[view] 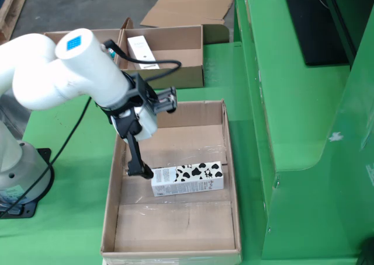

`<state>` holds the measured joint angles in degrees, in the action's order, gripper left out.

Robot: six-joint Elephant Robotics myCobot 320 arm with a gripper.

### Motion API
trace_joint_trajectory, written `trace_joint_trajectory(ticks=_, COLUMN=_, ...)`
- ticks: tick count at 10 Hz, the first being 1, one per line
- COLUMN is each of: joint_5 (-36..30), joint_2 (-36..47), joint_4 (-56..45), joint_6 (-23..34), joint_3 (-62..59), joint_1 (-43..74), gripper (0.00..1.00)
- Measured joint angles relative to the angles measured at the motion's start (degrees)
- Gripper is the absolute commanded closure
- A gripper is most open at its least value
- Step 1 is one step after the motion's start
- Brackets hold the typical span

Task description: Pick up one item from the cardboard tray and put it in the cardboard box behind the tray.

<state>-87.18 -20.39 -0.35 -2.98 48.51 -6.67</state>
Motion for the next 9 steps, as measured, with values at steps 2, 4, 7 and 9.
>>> trace_joint_trajectory(ticks=2, joint_5=0.09, joint_2=-5.97, joint_4=-3.07, joint_6=-0.27, joint_3=-5.27, joint_1=-0.71, gripper=0.0)
trace_joint_trajectory(ticks=4, joint_5=1.14, joint_2=-11.33, joint_4=-7.47, joint_6=-0.44, joint_3=-10.99, joint_1=-1.41, gripper=0.0)
trace_joint_trajectory(ticks=7, joint_5=3.51, joint_2=-19.24, joint_4=-6.85, joint_6=-0.88, joint_3=-18.9, joint_1=-1.67, gripper=0.0)
trace_joint_trajectory(ticks=9, joint_5=5.62, joint_2=-24.87, joint_4=-1.31, joint_6=-0.71, joint_3=-24.35, joint_1=-2.38, gripper=0.0)
